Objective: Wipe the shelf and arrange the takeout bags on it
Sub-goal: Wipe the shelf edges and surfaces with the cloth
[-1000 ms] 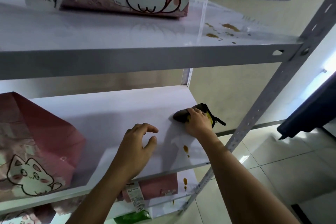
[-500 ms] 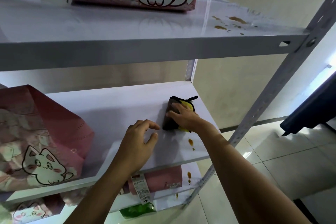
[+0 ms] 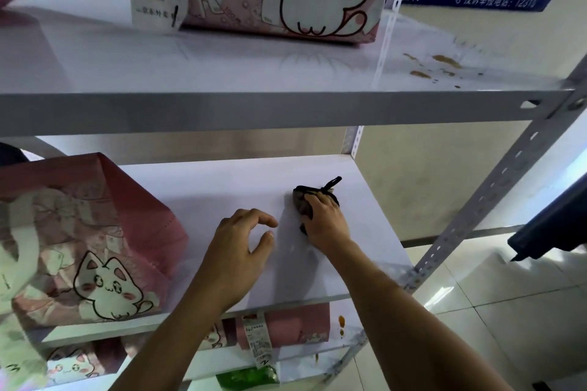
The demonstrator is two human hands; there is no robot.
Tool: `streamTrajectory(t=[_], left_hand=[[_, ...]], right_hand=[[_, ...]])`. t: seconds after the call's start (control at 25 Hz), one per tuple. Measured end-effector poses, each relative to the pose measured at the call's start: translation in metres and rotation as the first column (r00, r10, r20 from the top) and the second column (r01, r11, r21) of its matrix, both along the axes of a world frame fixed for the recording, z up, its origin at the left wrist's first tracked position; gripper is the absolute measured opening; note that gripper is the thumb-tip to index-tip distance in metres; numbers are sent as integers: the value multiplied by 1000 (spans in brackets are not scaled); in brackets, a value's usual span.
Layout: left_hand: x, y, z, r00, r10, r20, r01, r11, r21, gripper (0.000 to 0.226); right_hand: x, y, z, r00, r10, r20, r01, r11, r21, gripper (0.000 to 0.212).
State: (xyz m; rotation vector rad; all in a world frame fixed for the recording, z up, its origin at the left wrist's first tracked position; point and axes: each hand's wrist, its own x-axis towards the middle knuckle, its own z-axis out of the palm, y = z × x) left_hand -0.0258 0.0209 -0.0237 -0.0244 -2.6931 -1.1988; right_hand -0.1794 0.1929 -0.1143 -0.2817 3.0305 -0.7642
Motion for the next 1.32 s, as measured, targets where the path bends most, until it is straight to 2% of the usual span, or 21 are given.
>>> streamTrajectory(t=[0.12, 0.24, 0.32, 0.44, 0.56, 0.64, 0.72, 0.88, 0.96, 1.12, 1.2, 1.32], left_hand=[[7, 3, 31, 998, -58, -35, 58, 998, 17, 15], [16, 10, 75, 987, -124, -101, 129, 990, 48, 13], [24, 17, 103, 969, -187, -163, 188, 982, -6, 15], [42, 30, 141, 913, -302, -276, 285, 953, -101, 16], [65, 31, 178, 799, -384, -462, 354, 922, -155, 21], [70, 26, 202, 717, -370, -590, 293, 929, -227, 28], [65, 23, 220, 688, -363, -628, 171, 923, -345, 36], [47, 23, 215, 768, -346, -539, -16, 830, -557, 47], [45, 24, 201, 806, -311, -504, -54, 810, -585, 52], [51, 29, 185, 825, -254, -505, -126, 789, -602, 57], [50, 34, 184, 837, -227, -497, -159, 769, -619, 59], [46, 43, 186, 875, -168, -453, -192, 740, -644, 66]], right_hand=[[16, 6, 9, 998, 44, -40, -47, 996, -78, 50], [43, 12, 30, 974, 48, -220, -95, 974, -205, 54], [64, 15, 54, 960, 52, -275, -137, 944, -301, 54], [98, 25, 96, 941, 68, -332, -192, 913, -359, 45], [133, 35, 127, 936, 24, -352, -189, 876, -443, 44], [154, 42, 138, 936, 13, -351, -189, 861, -473, 52], [177, 50, 143, 923, -13, -384, -162, 893, -419, 62], [231, 62, 148, 869, -56, -492, -197, 872, -447, 65], [255, 67, 154, 811, -108, -574, -209, 864, -457, 63], [285, 84, 195, 664, -215, -716, -225, 856, -465, 68], [288, 92, 223, 632, -224, -742, -245, 851, -465, 66], [273, 100, 261, 636, -214, -741, -243, 856, -456, 59]])
